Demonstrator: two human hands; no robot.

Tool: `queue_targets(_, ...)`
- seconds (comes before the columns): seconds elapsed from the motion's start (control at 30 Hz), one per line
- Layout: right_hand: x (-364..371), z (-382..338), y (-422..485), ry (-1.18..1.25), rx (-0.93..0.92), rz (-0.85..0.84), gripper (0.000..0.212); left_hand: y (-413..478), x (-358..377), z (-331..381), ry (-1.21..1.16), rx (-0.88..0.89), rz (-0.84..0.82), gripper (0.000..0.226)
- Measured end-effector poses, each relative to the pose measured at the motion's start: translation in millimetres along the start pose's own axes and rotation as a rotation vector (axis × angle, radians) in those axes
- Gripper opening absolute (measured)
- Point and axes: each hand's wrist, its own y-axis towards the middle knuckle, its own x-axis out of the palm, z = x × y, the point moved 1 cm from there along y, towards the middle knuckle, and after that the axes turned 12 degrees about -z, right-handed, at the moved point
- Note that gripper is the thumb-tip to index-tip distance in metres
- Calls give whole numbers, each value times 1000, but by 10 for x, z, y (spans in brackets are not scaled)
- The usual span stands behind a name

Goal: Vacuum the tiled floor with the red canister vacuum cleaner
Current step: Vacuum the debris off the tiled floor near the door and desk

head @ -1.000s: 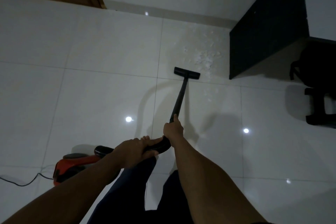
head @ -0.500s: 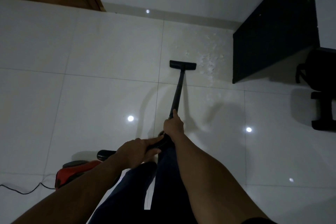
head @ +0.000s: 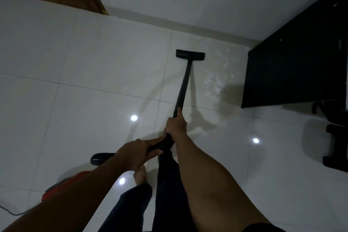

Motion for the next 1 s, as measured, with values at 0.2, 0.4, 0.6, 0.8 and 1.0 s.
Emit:
queue_targets(0.2, -572, -451, 378, -9, 30, 37, 68, 536, -482, 284, -28, -9, 5, 61)
queue_targets(0.4, -950, -646, 676, -114, -5, 9, 71, 908, -693, 592, -60, 14, -28, 57)
queue_targets(0.6, -1013, -873, 833, -40, -26, -46, 71, 1047, -927, 530, -13, -24, -6, 58)
queue_targets(0.8, -875, -1010, 793, 32, -61, -65, 72, 941, -993, 336, -28, -54, 58, 59)
queue_targets(1.0, -625, -861, 497, -36, -67, 35, 70, 732, -682, 173, -67, -24, 79, 59)
